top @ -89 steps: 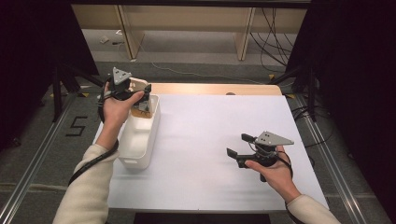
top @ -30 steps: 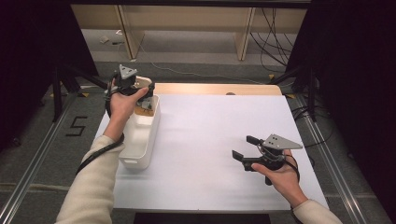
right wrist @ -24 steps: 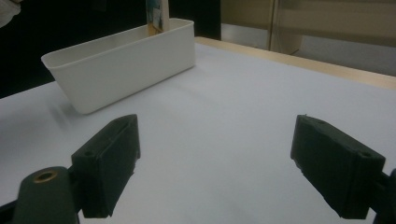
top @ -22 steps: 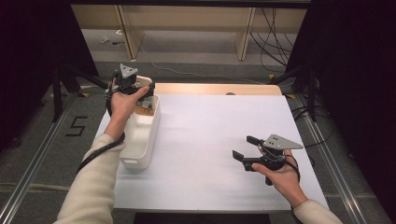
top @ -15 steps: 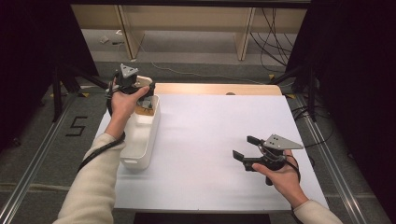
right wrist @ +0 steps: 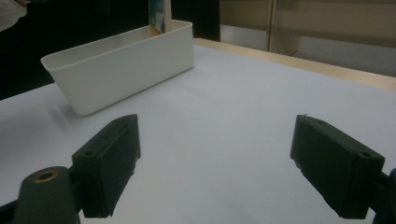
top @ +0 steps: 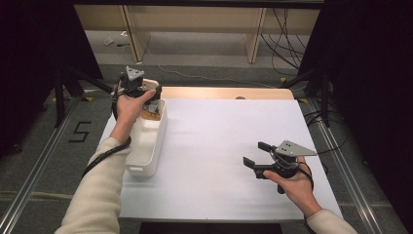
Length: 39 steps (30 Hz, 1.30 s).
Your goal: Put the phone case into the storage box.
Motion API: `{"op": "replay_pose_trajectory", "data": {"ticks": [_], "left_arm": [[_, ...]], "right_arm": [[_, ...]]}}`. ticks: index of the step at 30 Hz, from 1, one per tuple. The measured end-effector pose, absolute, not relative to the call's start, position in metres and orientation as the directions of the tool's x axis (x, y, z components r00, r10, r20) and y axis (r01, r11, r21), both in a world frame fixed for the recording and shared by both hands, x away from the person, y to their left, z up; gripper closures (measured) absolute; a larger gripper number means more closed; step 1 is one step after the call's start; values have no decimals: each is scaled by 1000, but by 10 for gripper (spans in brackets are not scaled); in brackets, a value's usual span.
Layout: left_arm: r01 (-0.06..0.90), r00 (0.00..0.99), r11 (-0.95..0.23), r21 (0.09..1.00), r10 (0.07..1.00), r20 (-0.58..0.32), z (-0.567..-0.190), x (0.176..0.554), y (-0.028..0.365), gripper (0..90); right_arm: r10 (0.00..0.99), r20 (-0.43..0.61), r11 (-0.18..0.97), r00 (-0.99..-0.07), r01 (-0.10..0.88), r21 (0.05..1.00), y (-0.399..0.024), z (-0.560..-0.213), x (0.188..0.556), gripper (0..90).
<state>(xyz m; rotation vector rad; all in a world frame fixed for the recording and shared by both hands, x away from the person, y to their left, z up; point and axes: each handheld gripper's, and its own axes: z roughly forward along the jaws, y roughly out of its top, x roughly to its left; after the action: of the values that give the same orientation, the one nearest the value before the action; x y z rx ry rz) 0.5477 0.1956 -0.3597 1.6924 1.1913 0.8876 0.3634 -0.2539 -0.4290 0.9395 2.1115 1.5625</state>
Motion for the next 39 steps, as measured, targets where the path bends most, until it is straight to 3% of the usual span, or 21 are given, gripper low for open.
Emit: {"op": "replay_pose_trajectory", "data": {"ticks": [39], "left_arm": [[370, 283, -162, 915, 958, 55, -365, 559, 193, 102]], "right_arm": [[685, 108, 172, -721, 304, 937, -254, -429, 363, 168]]}}
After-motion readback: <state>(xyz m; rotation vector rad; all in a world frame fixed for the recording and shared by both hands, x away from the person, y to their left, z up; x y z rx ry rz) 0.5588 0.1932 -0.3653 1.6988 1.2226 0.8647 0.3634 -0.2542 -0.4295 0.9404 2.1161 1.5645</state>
